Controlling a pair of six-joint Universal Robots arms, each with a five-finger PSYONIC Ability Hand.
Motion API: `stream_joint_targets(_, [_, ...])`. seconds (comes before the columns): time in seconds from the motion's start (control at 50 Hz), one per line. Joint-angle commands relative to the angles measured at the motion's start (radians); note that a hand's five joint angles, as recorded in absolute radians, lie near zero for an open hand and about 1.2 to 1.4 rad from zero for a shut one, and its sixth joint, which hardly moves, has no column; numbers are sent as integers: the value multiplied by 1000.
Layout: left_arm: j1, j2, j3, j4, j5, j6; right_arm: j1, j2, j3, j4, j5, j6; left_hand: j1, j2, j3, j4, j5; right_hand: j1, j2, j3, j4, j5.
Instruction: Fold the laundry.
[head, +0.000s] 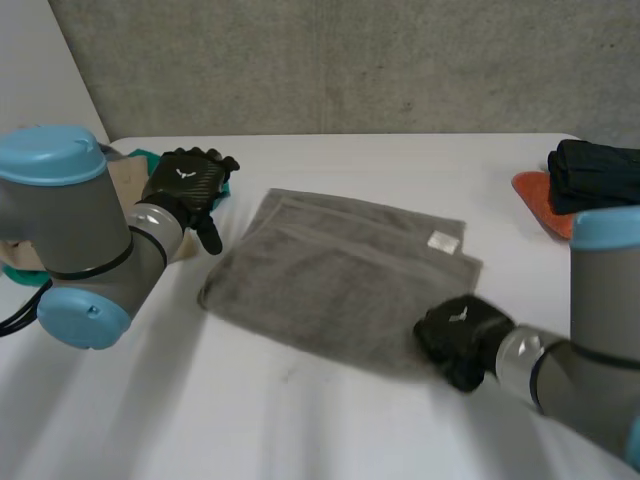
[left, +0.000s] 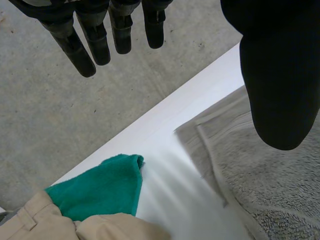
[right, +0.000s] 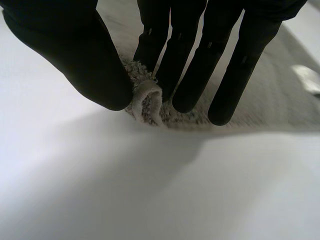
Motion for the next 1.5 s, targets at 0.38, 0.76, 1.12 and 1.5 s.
stream_joint_targets(0.38, [34,11,26,-139,-42,-24,-25,-156,-64,8,-144,50,-22,-31,-35,-23,-46,-864,-917,-922,-929,-897])
stream_joint_targets(0.76, [67,-212,186,-373,4,-155,-59,-35,-48,-83,-129,45,304,296,292,303,280,-864,-917,-922,-929,-897])
stream_joint_targets(1.12, [46,-207,250,-445,51,-168,-42,28,-256,-127,-106,41,1199,1191,1187,1198,1175,-925,-978,-984,-991,-958])
stream_joint_targets(1.5, [-140,56,-18,-308,59,-53,159,540,-929,-6,-184,-225,1199,1191,1187,1198,1175,-955,-1008,-1013,-1020,-988])
